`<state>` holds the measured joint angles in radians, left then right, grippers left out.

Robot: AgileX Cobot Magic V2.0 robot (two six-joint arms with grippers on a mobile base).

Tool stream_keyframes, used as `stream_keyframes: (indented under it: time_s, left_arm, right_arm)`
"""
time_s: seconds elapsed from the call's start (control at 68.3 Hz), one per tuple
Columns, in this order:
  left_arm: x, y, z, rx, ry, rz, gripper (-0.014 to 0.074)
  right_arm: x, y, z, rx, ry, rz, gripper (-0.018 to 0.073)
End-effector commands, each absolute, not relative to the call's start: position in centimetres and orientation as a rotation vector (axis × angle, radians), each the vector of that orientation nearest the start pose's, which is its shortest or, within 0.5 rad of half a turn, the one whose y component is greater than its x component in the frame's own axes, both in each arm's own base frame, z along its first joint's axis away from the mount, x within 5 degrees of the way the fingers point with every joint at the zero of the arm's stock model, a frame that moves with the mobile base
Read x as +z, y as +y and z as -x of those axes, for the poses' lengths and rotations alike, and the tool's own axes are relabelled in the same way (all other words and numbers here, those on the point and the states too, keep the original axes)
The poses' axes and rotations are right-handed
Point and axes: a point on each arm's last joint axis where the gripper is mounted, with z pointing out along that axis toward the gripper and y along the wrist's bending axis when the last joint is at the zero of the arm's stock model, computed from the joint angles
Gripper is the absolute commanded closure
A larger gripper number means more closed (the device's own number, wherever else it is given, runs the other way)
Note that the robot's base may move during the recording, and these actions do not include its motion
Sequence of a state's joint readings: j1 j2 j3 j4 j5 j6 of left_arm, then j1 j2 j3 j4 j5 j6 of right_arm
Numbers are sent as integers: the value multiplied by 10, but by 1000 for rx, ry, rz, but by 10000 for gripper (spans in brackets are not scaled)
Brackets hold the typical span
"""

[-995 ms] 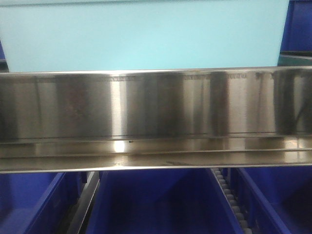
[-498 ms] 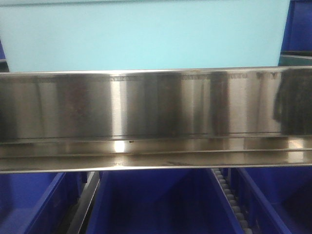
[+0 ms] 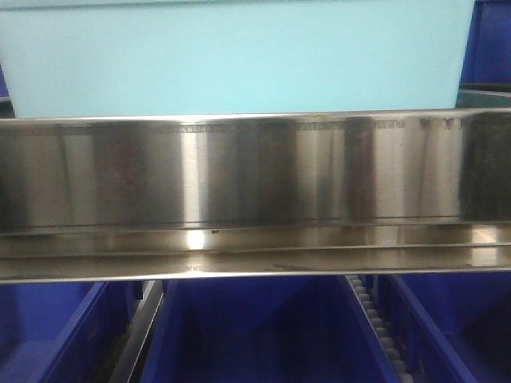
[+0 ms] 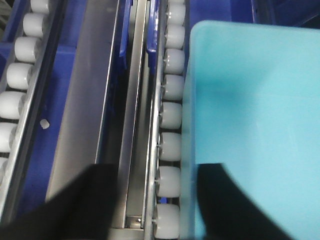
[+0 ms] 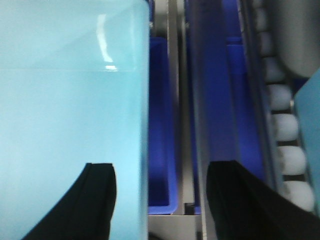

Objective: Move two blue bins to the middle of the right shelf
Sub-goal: 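Close both grippers on the teal bin's opposite side walls, then lift the teal bin with both grippers and pull it off the shelf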

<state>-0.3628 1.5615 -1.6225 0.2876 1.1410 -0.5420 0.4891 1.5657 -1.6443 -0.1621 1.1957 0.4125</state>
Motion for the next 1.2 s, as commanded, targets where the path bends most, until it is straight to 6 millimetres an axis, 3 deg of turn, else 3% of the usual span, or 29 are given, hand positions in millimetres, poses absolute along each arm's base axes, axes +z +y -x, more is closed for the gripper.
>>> stream_keyframes:
  time_s: [0.0, 0.205, 0.439, 0.659, 0.82, 1.186]
  left_arm:
    - [394, -98, -314, -22, 2497, 181, 220]
    - [390, -100, -311, -48, 2548, 189, 227]
    - [371, -101, -311, -46, 2597, 175, 227]
    - [361, -105, -322, -32, 2595, 129, 227]
    - [344, -108, -329, 12, 2672, 117, 227]
    - [338, -110, -332, 19, 2689, 119, 227]
  right_arm:
    - [394, 143, -296, 132, 2563, 121, 275]
    - [384, 147, -304, 121, 2583, 126, 274]
    - [369, 152, -313, 91, 2634, 132, 274]
    - [358, 155, -319, 70, 2668, 136, 274]
    - [358, 154, -319, 66, 2665, 137, 274]
    - [353, 156, -322, 57, 2680, 139, 274]
